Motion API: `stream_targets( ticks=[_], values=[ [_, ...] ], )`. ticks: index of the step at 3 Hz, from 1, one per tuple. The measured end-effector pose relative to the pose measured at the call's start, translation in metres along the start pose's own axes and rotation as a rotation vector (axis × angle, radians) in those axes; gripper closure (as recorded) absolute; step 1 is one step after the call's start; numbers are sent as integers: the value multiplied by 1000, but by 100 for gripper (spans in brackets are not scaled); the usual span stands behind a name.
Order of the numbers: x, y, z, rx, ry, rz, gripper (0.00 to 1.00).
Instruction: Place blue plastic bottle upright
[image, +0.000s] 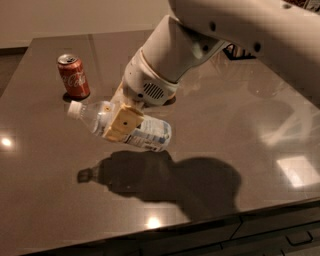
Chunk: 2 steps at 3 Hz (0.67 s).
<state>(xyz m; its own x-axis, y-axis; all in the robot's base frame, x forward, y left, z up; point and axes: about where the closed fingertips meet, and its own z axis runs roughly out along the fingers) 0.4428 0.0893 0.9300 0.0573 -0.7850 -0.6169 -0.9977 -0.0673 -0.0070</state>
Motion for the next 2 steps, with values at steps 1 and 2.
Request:
stream_targets(
  ticks=[1,2],
  values=[
    [-11,-6,-21,36,-219,19,100],
    [-12,-13,-38,100,-403,53,100]
  ],
)
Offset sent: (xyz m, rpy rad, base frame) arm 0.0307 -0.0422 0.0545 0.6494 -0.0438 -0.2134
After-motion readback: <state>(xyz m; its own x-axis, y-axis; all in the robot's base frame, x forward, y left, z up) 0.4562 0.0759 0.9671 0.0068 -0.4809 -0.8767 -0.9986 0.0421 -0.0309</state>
